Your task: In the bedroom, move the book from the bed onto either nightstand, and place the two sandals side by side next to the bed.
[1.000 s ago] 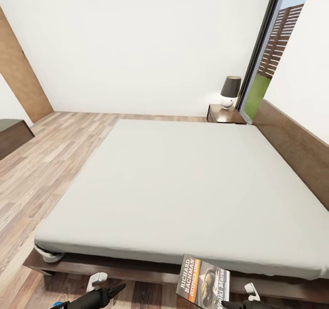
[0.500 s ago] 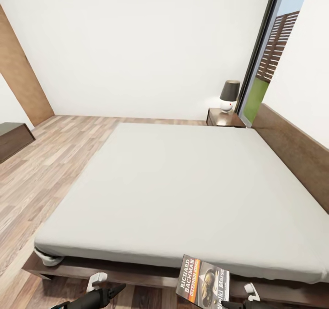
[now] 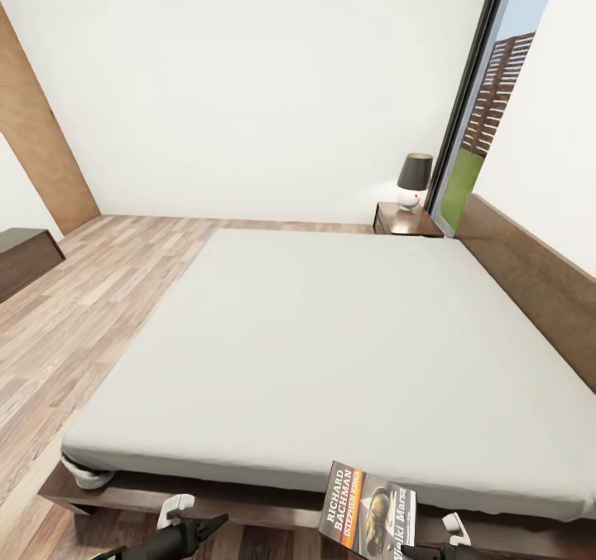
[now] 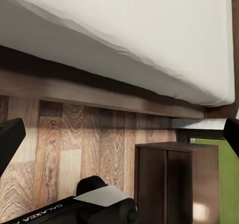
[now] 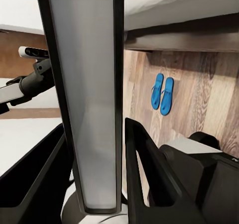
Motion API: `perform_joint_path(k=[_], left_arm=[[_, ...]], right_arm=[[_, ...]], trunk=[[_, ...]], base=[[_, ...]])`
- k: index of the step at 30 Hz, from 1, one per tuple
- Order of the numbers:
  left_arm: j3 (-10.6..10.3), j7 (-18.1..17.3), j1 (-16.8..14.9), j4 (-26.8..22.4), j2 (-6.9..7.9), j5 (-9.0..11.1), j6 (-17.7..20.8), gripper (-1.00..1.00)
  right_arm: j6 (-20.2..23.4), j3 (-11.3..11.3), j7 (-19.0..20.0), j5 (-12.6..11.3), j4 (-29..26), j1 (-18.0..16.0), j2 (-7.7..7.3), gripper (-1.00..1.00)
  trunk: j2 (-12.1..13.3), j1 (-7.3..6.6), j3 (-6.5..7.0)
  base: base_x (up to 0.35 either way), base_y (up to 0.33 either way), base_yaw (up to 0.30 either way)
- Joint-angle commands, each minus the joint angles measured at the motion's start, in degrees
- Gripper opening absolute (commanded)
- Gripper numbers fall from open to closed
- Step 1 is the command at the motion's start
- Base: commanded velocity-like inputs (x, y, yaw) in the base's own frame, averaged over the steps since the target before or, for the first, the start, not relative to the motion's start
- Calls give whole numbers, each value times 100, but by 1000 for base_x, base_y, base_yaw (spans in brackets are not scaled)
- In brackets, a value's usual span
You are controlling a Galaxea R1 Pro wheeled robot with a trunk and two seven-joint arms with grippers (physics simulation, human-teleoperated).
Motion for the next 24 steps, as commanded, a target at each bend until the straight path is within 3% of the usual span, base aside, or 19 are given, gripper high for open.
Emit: perform_joint_path(k=[1,24], left_arm=[[-41,-14,-3,-2,4,58,36,100],[-41,-14,-3,-2,4,58,36,100]], right_arm=[[63,48,13,-60,-2,-3,-5,-100],[63,48,12,-60,-2,-3,-5,-100]], trunk=[[-4,1,4],[-4,1,217]], base=[[0,0,0],[0,0,0]])
